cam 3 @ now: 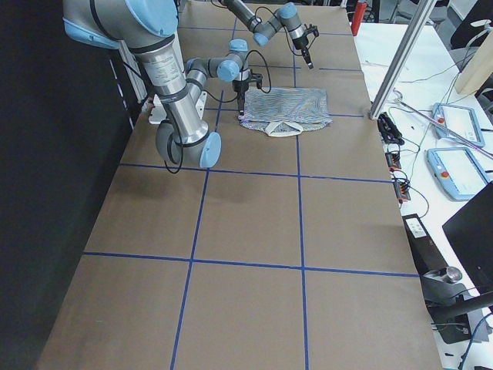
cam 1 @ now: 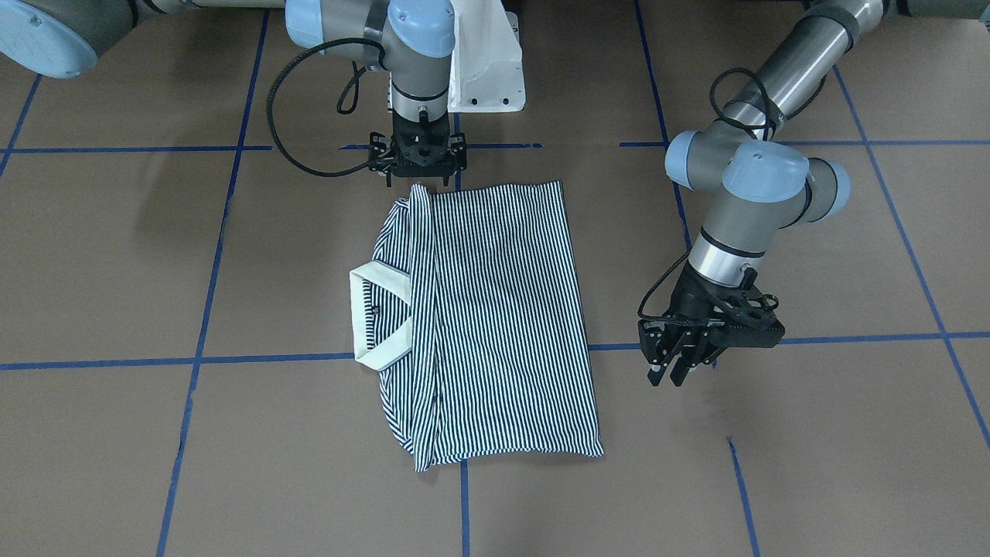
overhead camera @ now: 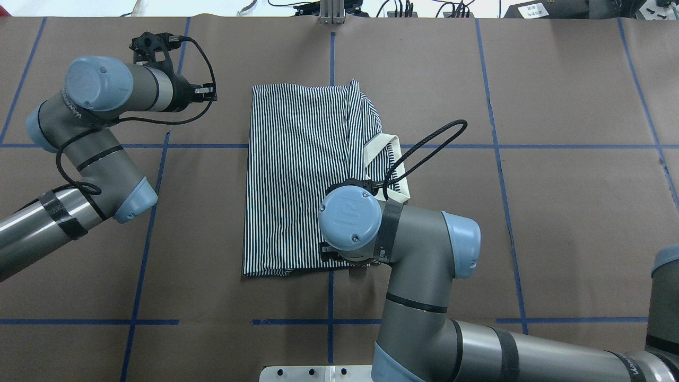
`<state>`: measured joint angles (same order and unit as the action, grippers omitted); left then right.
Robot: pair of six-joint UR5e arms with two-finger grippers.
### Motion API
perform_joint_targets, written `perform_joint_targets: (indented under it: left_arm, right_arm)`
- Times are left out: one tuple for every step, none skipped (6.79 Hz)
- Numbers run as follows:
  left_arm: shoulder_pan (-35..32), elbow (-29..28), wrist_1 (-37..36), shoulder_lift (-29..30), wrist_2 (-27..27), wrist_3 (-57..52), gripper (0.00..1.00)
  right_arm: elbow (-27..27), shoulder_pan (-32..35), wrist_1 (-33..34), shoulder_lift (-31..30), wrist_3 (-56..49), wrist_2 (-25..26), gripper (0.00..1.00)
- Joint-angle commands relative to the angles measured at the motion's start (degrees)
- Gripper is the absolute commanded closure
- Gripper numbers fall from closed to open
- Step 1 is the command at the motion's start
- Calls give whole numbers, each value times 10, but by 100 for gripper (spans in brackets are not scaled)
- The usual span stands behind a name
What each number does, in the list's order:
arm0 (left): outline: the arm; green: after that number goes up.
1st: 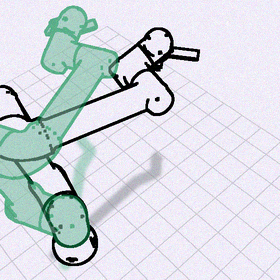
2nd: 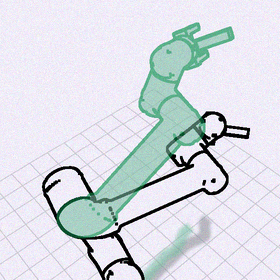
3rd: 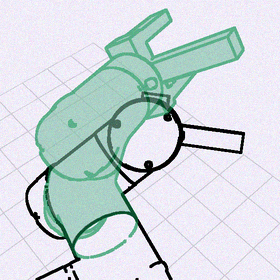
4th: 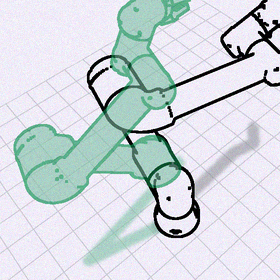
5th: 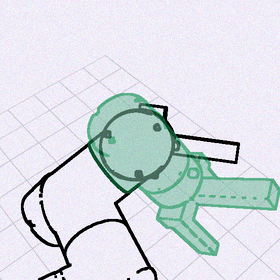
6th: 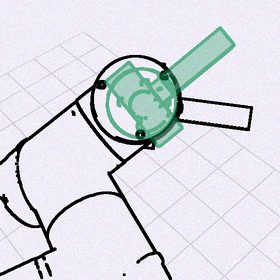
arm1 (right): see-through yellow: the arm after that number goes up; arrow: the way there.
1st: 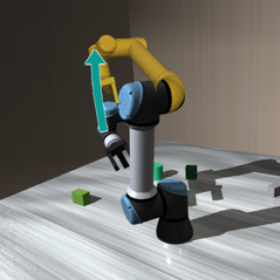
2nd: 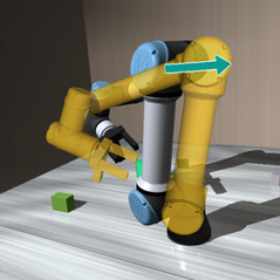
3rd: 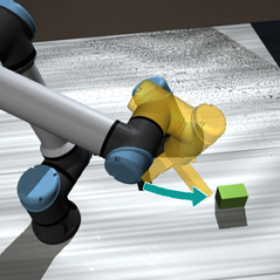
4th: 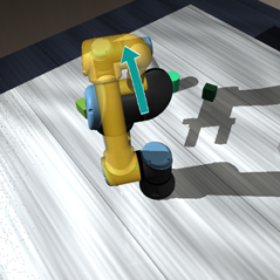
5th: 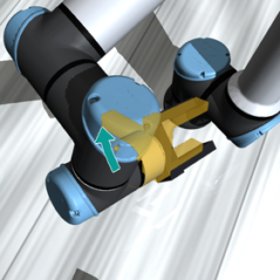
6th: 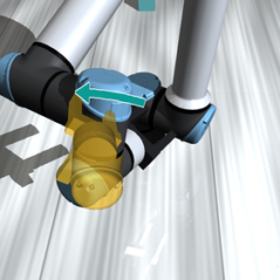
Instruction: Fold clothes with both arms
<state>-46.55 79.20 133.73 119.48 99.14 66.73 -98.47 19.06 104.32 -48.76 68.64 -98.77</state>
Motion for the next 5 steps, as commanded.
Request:
perform_joint_targets:
  left_arm:
    - [1, 0, 0, 0, 0, 1, 59]
    - [1, 0, 0, 1, 0, 1, 59]
    - [1, 0, 0, 1, 1, 0, 59]
    - [1, 0, 0, 1, 1, 1, 59]
    - [1, 2, 0, 1, 1, 1, 59]
  right_arm:
    - [51, 0, 9, 19, -53, 9, 0]
    - [54, 0, 19, 17, -56, 9, 0]
    - [52, 0, 32, 11, -65, 9, 0]
    - [46, 4, 51, 6, -77, 9, 0]
    - [32, 7, 64, -13, -99, 10, 0]
